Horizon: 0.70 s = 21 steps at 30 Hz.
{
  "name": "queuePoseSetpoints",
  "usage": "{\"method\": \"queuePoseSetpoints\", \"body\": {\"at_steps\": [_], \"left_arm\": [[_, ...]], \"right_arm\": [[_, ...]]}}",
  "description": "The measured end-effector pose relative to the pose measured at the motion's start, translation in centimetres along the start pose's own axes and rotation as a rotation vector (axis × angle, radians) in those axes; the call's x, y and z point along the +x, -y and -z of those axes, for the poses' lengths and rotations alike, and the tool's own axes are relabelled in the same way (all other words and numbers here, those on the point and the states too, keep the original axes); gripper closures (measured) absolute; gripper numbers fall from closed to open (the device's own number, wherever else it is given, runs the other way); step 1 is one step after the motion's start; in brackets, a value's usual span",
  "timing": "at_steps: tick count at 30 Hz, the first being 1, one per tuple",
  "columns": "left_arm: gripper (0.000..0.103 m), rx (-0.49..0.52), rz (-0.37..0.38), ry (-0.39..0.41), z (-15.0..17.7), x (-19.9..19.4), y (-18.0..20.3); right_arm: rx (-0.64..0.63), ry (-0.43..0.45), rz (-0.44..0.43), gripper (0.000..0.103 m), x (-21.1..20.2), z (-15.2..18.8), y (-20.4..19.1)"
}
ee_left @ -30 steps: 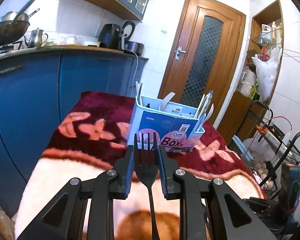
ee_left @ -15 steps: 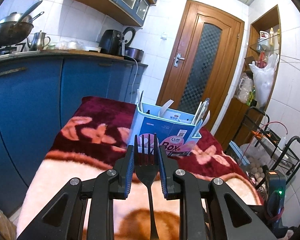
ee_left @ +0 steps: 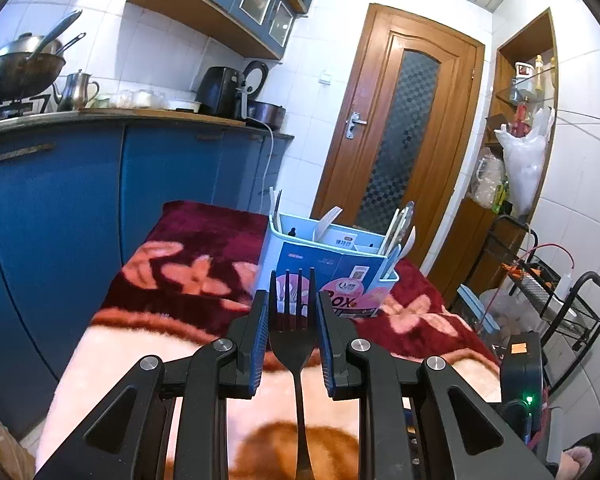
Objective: Organize utensils
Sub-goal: 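Lift and carry the silver fork and black spoon to the caddy with both tools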
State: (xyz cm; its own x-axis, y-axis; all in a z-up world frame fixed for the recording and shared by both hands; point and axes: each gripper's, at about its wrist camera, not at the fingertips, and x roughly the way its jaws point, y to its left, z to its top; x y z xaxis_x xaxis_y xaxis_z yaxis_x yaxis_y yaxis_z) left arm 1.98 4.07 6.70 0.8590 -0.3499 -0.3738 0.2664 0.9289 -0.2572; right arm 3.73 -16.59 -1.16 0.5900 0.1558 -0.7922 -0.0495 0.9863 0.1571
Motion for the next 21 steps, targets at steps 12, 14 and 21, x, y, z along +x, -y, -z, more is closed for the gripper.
{"method": "queuePoseSetpoints", "body": {"at_steps": [12, 14, 21], "left_arm": [[0.08, 0.035, -0.006, 0.048, -1.9, -0.3, 1.0], [0.08, 0.048, -0.006, 0.063, -2.6, -0.3, 1.2], [0.08, 0.077, -0.01, 0.109, -5.6, 0.4, 2.0]], "right_arm": [[0.09, 0.276, -0.061, 0.071, -4.9, -0.9, 1.8], [0.102, 0.316, -0.064, 0.071, -5.5, -1.2, 2.3], [0.125, 0.408, -0.069, 0.071, -6.9, -2.0, 3.3]]}}
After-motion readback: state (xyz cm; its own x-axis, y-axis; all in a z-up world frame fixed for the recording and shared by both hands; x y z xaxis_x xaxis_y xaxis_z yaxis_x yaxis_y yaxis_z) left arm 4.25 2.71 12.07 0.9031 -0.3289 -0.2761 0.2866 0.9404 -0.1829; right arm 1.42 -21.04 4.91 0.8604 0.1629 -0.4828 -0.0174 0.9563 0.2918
